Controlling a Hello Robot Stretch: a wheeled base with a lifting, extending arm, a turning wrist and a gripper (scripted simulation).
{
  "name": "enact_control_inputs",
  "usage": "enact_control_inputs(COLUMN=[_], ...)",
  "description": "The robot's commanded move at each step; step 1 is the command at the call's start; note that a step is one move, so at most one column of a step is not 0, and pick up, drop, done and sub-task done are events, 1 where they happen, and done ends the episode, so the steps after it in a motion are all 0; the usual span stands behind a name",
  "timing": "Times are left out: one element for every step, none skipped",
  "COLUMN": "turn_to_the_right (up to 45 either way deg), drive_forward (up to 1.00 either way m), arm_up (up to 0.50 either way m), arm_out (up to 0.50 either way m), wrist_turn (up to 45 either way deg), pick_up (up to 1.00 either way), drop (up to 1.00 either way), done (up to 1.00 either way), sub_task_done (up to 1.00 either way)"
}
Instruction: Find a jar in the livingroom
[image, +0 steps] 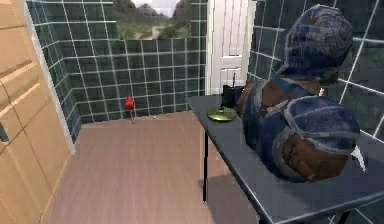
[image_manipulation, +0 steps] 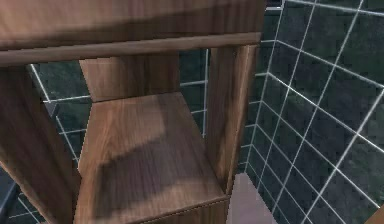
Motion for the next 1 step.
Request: enact_control_inputs(turn_to_the_right=[0.0], drive_forward=[0.00], arm_up=[0.00], arm_out=[0.00], wrist_turn=[0.0], pick_up=[0.00], drop=[0.00], done=[1.00], sub_task_done=[0.00])
